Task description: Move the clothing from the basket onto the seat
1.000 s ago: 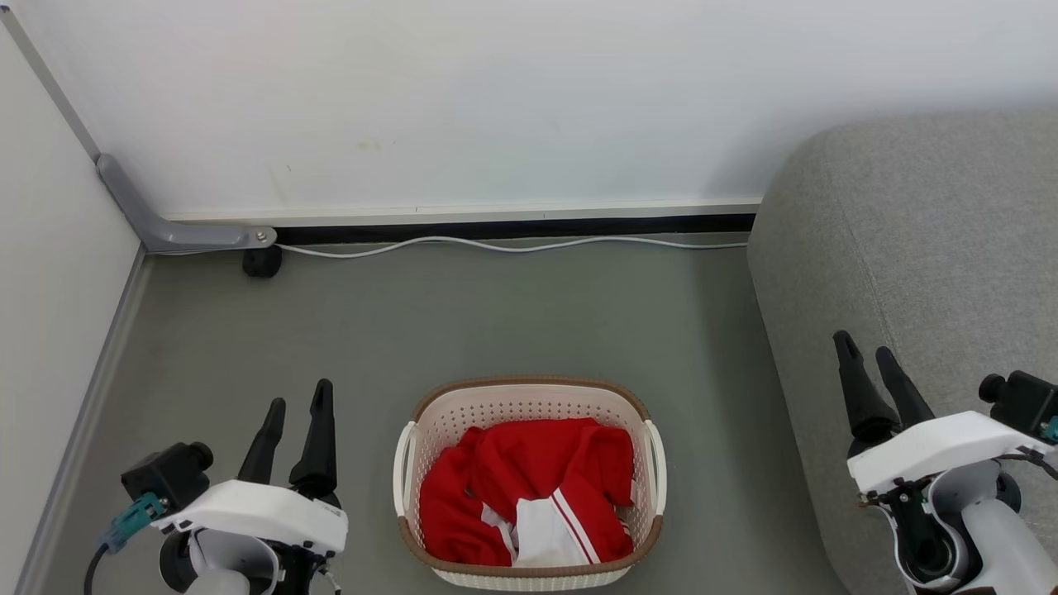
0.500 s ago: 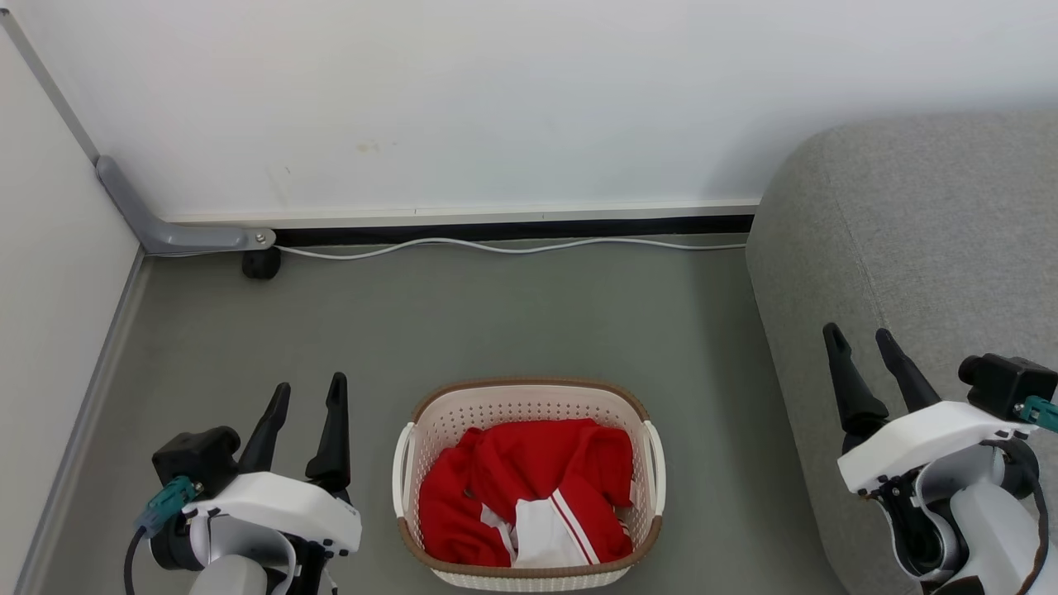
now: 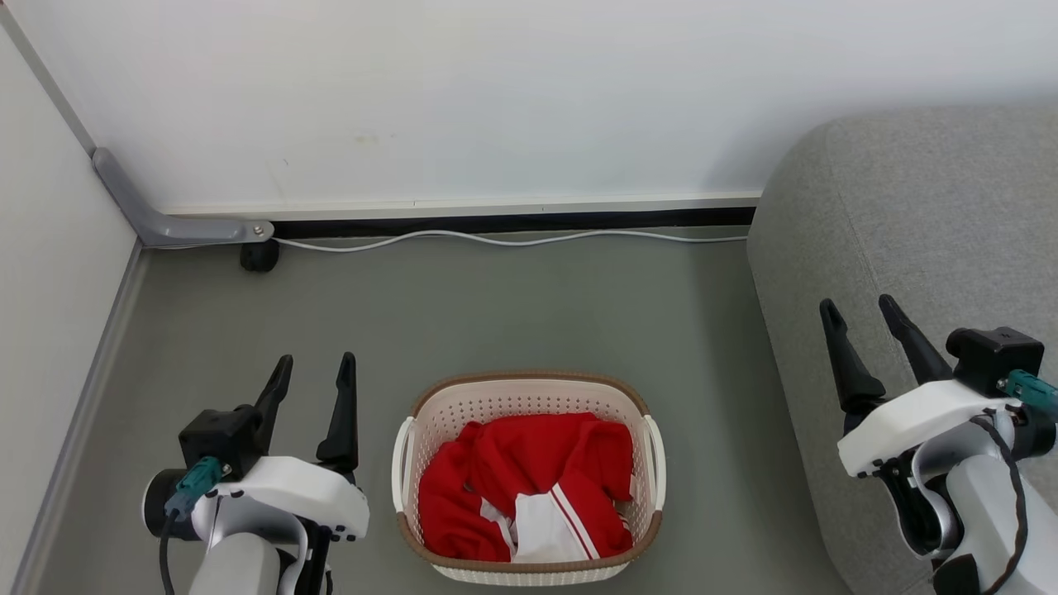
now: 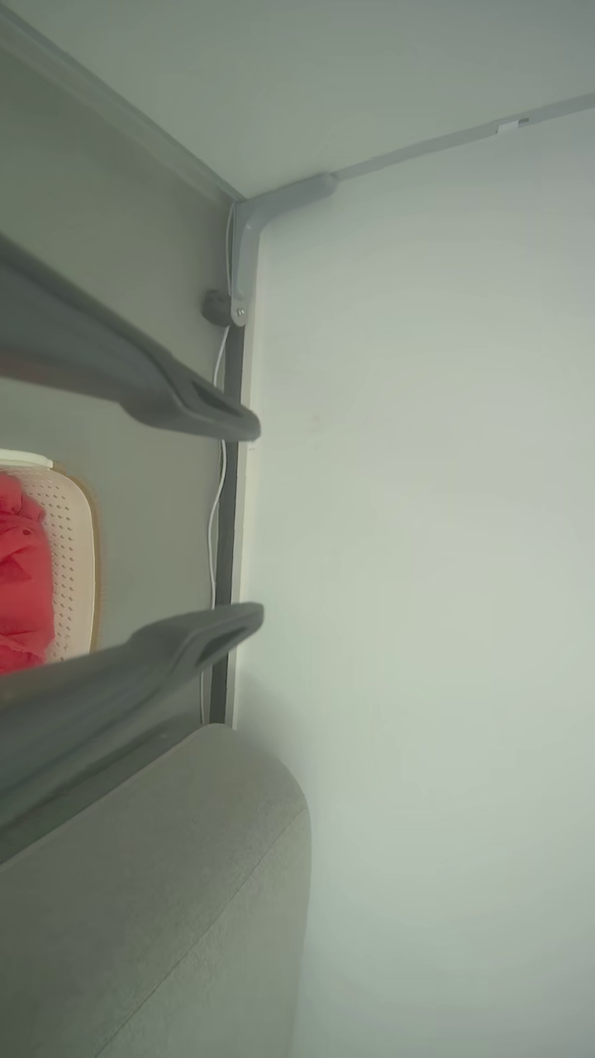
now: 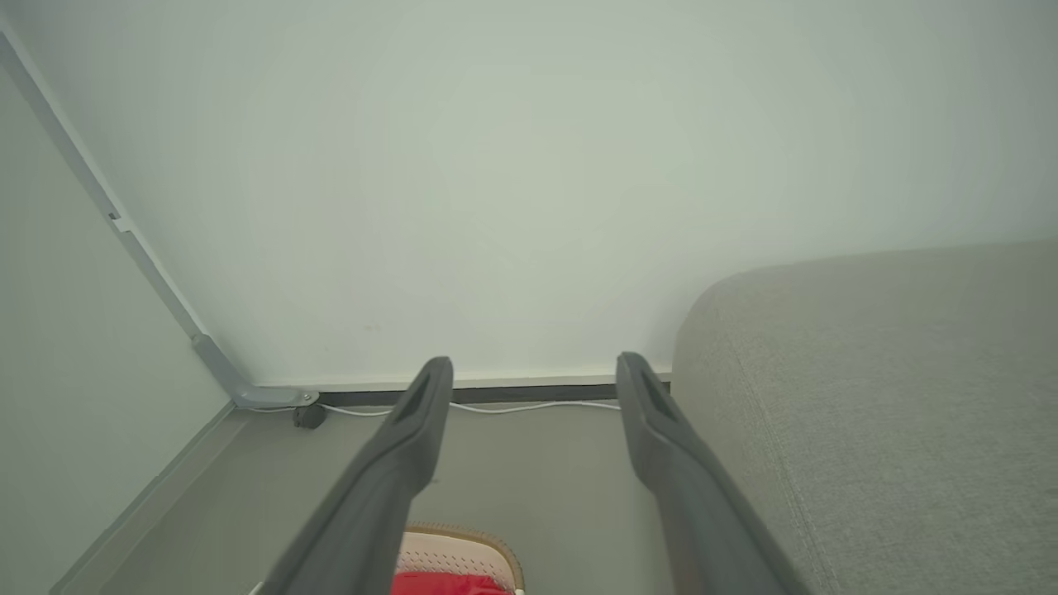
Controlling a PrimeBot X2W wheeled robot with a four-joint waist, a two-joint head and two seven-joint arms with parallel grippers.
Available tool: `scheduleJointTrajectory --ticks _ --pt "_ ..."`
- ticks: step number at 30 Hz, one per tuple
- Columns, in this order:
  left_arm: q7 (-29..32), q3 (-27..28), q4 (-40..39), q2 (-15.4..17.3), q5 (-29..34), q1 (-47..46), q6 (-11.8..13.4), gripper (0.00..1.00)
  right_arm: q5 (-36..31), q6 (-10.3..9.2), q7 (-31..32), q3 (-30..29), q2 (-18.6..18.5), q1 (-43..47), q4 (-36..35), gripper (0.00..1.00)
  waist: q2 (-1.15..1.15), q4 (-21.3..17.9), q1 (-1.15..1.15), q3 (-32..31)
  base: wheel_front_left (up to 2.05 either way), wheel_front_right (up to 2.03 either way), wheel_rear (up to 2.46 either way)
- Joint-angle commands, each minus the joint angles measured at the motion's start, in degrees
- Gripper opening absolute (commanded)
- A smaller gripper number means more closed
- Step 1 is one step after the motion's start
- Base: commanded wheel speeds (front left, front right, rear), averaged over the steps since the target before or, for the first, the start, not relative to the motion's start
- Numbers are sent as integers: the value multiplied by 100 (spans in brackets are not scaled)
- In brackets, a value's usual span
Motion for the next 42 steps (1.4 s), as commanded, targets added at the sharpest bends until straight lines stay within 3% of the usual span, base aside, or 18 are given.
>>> scheduleJointTrajectory --ticks 1,16,42 --pt "-75 122 -125 109 159 -315 56 100 -129 22 -116 124 -96 -221 -100 100 0 1 0 4 0 0 0" --pt "-336 88 -57 136 1081 -489 210 100 -1008 25 -375 181 -215 -517 72 100 0 -11 0 71 0 0 0" --pt "-336 98 -119 136 707 -430 299 100 -1025 25 -375 -200 -90 -461 1 100 0 -32 0 187 0 0 0"
